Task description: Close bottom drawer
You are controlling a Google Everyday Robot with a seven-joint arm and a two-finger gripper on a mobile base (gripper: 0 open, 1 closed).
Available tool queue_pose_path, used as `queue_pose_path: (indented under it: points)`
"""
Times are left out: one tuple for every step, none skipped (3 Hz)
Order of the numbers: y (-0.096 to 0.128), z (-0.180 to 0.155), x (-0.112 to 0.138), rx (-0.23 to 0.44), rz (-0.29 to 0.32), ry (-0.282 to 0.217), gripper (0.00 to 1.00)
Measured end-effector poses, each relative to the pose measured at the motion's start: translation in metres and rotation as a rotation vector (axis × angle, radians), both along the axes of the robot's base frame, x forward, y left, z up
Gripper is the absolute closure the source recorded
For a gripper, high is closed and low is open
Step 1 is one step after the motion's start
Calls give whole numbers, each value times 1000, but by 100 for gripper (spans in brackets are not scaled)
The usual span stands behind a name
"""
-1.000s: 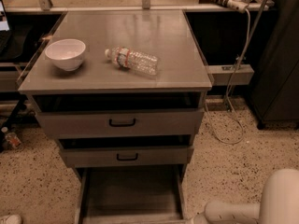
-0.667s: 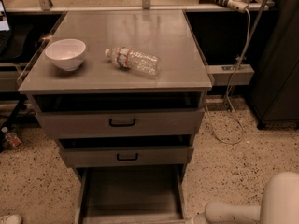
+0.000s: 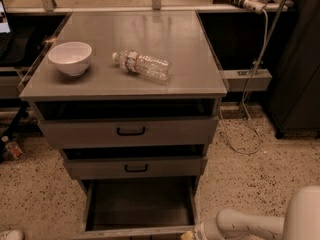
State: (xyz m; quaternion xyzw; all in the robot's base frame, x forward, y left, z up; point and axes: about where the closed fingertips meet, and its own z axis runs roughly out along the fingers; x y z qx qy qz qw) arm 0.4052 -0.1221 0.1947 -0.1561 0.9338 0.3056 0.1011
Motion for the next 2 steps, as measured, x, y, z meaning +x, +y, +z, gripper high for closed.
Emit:
queue_pose_path:
  points:
    - [2, 1, 2, 3, -1, -6, 100]
    - [15, 4, 36, 36, -9, -63, 100]
